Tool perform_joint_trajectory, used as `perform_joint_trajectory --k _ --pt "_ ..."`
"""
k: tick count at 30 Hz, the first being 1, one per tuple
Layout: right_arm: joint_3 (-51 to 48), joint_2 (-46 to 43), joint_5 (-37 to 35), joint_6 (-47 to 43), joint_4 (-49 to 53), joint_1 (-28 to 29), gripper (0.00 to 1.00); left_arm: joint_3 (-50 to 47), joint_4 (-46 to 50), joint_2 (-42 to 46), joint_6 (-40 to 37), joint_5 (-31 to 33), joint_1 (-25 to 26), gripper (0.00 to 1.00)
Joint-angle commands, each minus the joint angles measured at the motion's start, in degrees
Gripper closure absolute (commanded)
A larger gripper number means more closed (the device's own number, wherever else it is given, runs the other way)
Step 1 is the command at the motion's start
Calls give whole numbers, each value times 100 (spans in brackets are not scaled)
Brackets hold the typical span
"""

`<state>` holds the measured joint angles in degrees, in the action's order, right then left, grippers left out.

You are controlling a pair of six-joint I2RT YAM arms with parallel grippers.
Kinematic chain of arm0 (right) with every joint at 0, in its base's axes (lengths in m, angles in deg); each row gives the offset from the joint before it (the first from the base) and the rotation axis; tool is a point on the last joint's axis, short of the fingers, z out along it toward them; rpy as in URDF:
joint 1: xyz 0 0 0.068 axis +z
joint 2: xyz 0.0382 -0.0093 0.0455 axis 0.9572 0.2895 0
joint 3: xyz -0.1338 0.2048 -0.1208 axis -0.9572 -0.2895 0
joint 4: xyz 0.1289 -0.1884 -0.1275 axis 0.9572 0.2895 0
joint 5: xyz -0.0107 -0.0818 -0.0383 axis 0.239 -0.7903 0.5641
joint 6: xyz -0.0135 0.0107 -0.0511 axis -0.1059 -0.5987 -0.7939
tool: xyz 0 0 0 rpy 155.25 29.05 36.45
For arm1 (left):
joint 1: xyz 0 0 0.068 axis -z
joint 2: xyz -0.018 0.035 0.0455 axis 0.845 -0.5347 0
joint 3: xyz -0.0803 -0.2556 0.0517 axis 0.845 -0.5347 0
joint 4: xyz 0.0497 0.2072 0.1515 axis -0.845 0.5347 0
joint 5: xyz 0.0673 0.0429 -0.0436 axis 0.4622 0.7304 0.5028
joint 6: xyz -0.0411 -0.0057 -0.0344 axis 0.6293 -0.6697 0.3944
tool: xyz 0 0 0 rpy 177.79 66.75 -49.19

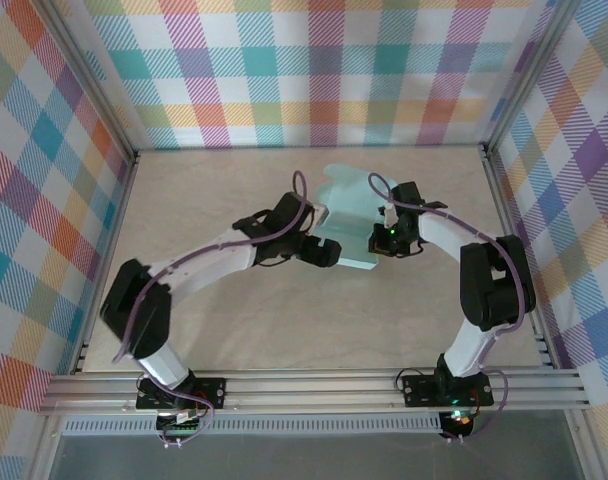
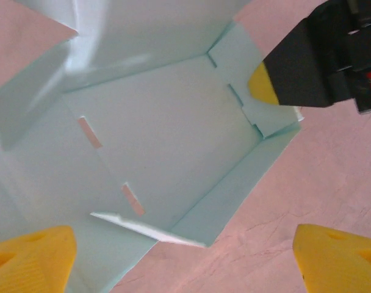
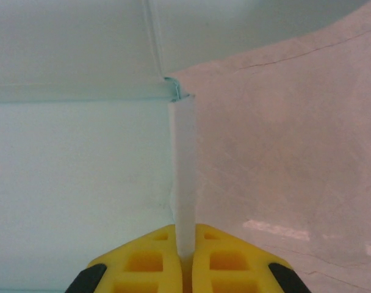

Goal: Fold the paper box

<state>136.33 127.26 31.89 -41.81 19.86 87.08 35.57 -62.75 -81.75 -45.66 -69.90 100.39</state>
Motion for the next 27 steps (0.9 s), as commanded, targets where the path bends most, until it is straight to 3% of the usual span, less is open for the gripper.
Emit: perform_joint_trajectory --k 1,7,11,16,20,27 --pt "208 96 751 118 65 -163 94 -663 -1252 661 -649 392 8 6" --pt "168 132 1537 438 -101 -419 95 -2606 -3553 1842 -2605 299 278 6" --pt "124 92 1617 434 -110 -433 95 -3001 -4022 1901 -3283 426 414 10" --pt "60 87 1678 446 -138 -433 95 -3194 -4688 1648 -4188 1080 769 13" --pt "56 104 1719 469 -142 -433 95 -3042 -4739 1415 -4472 1173 874 25" --pt "27 60 1789 461 -139 -433 95 -2751 -4973 1047 -4366 1332 850 32"
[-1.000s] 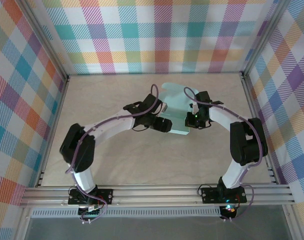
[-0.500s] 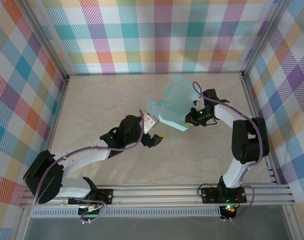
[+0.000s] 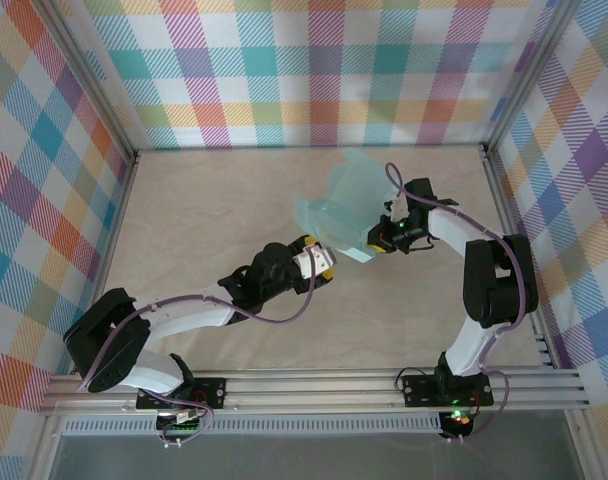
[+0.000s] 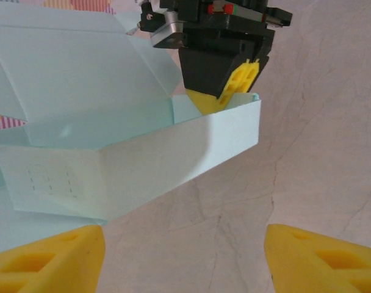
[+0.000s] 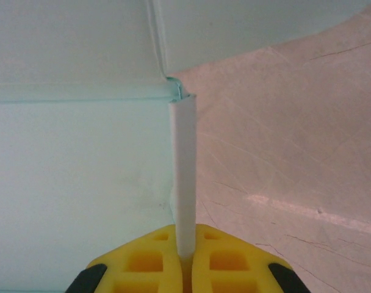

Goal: Fold the paper box

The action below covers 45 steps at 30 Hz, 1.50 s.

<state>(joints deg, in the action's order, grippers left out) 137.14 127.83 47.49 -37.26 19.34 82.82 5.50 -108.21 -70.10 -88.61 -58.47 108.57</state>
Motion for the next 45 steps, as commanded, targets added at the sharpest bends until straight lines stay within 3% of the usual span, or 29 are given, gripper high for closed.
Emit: perform_joint_trajectory --k 1,6,10,21,29,37,45 --pt "-64 -8 244 -3 -94 -7 95 294 -492 -165 19 251 0 32" --pt "-159 -31 238 -20 -107 -6 95 370 -910 -409 318 156 -181 32" --pt "-164 -43 293 -52 -119 -7 95 514 -965 -622 359 84 -237 41" --pt "-118 -81 351 -350 51 1 94 567 -584 -646 505 -438 -451 42" --pt "-39 -88 431 -648 248 139 94 653 -505 -755 543 -693 -472 52" --pt "-48 -87 321 -662 264 156 94 440 -614 -552 444 -141 -538 35" --pt "-73 -13 327 -669 259 151 94 429 -517 -268 452 -148 -542 32"
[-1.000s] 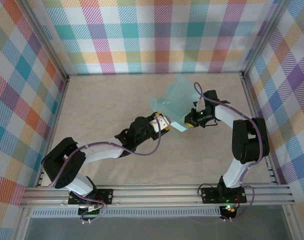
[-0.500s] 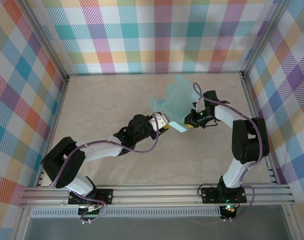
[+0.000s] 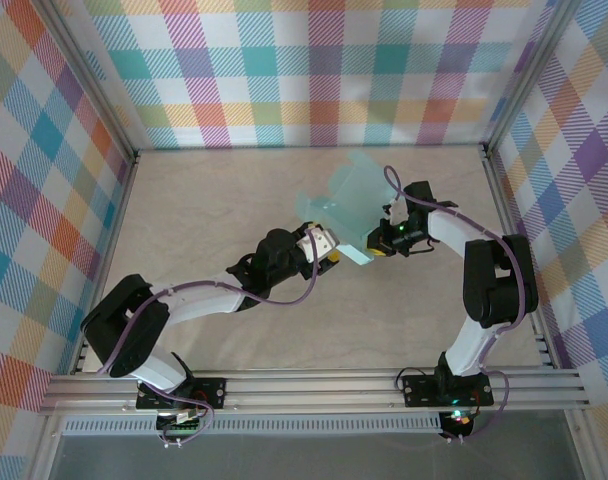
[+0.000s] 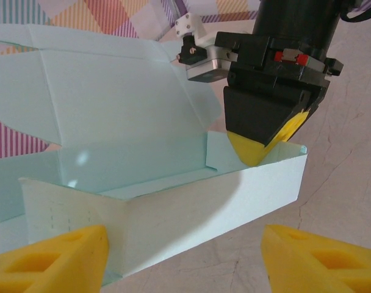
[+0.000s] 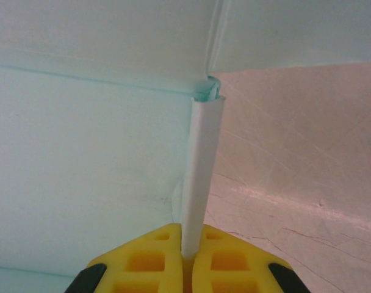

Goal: Fold the paper box

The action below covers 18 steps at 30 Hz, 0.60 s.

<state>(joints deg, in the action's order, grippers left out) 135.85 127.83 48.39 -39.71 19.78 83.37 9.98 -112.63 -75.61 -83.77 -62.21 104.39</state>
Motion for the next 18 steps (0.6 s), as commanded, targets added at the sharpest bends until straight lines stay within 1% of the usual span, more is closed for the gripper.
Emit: perform_joint_trajectory --k 1,4,8,13,18 --pt "57 -9 212 -434 218 97 94 -28 -30 344 -30 222 -120 32" --pt "55 7 168 -396 208 97 94 -61 65 536 -7 191 -105 31" --pt "64 17 213 -356 157 99 94 -134 142 597 -68 367 -107 31" --pt "47 3 298 -424 173 135 94 -45 168 406 -81 342 -108 31" --pt "-4 -82 276 -508 193 182 94 210 256 71 -196 416 -108 28"
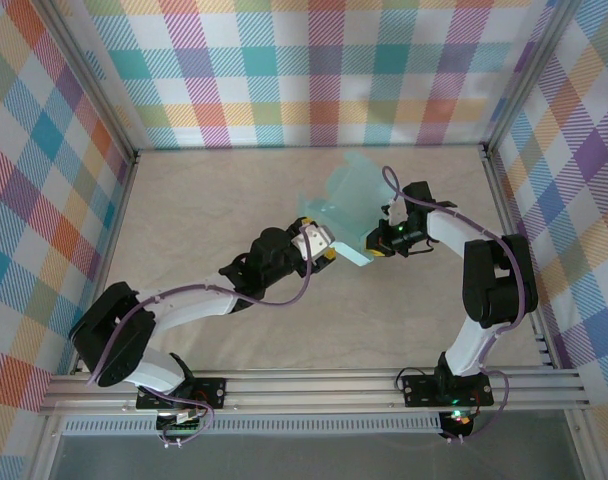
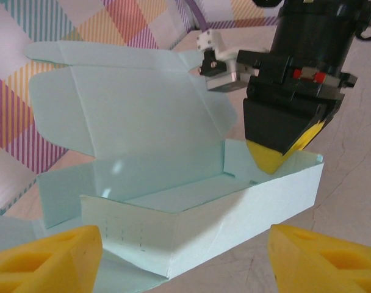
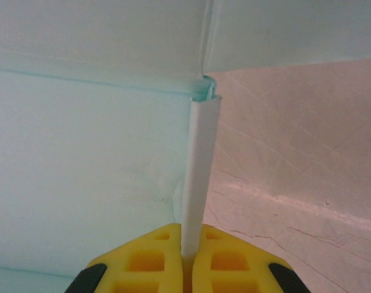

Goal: Fold the paper box

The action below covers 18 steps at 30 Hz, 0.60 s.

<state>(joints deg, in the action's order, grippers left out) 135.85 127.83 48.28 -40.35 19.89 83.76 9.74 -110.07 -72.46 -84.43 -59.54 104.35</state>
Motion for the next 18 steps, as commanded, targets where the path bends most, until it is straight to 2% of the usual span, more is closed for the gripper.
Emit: perform_joint_trajectory --k 1,5,10,15,18 --pt "-10 -93 298 -474 183 152 94 270 -1 -314 -149 152 -105 28" --pt "11 -136 351 -697 282 224 94 398 9 -593 -115 131 -103 28" --pt "11 -238 293 -767 271 236 94 419 68 -680 9 -93 -103 34" --pt "20 -236 256 -758 249 238 94 288 79 -566 78 -325 -107 49" --pt "20 -226 255 -758 236 238 94 258 178 -481 131 -573 -140 54"
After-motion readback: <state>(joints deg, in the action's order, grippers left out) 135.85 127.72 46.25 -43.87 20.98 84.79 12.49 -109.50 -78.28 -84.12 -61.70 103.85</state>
